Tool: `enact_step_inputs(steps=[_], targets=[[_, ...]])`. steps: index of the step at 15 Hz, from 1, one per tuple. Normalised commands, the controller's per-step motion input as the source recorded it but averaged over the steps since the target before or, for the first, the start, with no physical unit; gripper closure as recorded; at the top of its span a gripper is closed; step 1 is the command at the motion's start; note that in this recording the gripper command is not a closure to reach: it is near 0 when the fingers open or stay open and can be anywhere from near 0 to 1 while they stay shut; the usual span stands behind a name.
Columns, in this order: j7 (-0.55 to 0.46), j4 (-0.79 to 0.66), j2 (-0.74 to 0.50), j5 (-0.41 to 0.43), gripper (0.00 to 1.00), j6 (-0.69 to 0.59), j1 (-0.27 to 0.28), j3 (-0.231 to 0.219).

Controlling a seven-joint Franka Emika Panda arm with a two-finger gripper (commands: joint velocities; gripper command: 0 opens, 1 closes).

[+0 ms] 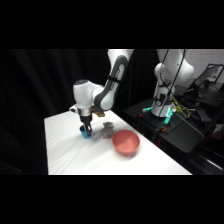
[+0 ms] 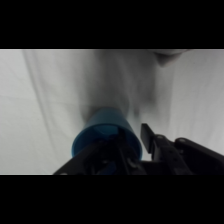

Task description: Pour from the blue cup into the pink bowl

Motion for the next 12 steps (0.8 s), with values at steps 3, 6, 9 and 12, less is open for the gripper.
enact_step_inputs(steps=[3,6,9,12], targets=[[-0.03,0.13,-0.02,0.042,0.34,-0.12,-0.006,0.001],[-0.02,0.04,-0.15,0.072,0.14,-0.22,-0.008,0.021],[0.04,-0.12,-0.44,-0.003,0.14,-0.31,0.069,-0.036],[0.08,-0.21,-0.6,-0.016,0.14,-0.41,0.106,-0.036]])
